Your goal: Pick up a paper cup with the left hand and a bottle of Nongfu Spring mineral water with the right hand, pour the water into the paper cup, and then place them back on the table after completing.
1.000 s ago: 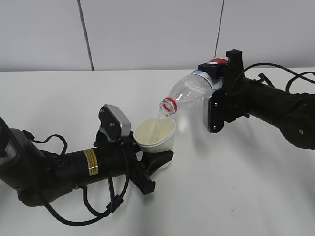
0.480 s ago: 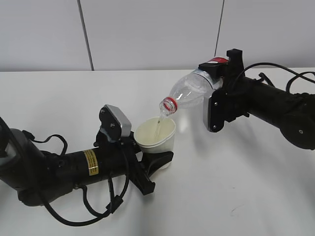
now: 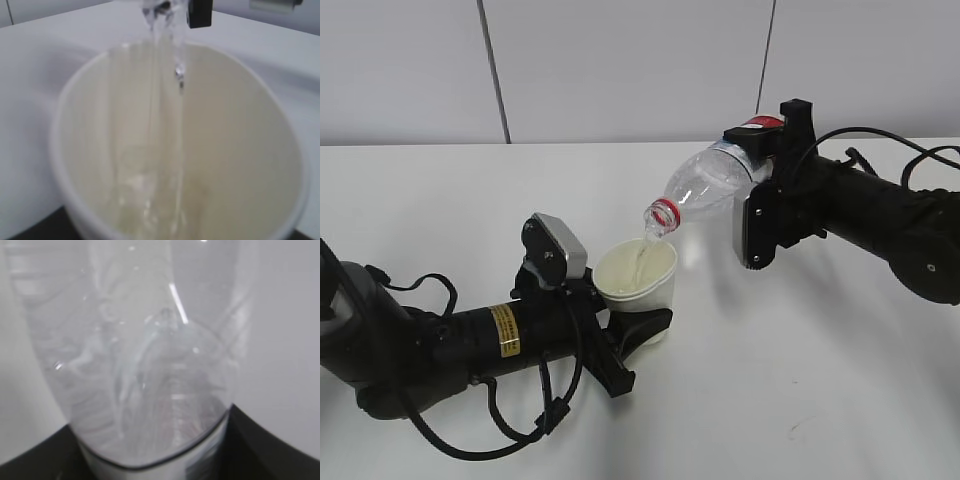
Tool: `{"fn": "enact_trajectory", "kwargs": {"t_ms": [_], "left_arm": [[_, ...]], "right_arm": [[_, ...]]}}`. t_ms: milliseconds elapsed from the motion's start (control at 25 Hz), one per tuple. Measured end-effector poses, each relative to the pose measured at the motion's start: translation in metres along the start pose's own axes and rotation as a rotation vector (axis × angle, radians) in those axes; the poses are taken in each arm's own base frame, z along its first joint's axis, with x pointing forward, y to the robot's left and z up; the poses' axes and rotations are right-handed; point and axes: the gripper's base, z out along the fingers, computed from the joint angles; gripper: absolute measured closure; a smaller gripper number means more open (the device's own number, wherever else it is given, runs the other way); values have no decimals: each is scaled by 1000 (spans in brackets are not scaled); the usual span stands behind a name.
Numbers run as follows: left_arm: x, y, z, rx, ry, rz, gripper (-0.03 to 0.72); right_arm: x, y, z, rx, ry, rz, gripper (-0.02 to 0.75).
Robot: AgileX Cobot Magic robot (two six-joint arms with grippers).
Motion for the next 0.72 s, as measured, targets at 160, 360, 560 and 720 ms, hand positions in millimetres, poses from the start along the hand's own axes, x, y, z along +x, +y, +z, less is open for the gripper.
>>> {"fn": "enact_trajectory", "kwargs": {"t_ms": [160, 360, 560, 720], "left_arm": [[0, 0, 0, 0, 0, 0, 342], [0, 0, 0, 3, 1, 2, 342], [0, 0, 0, 4, 3, 2, 342], [1, 0, 0, 4, 5, 2, 342]], "right_arm": [[0, 0, 0, 1, 0, -11, 332], [0, 0, 0, 1, 1, -15, 332], [0, 0, 0, 1, 1, -18, 332], [0, 0, 0, 3, 1, -18, 332]]}}
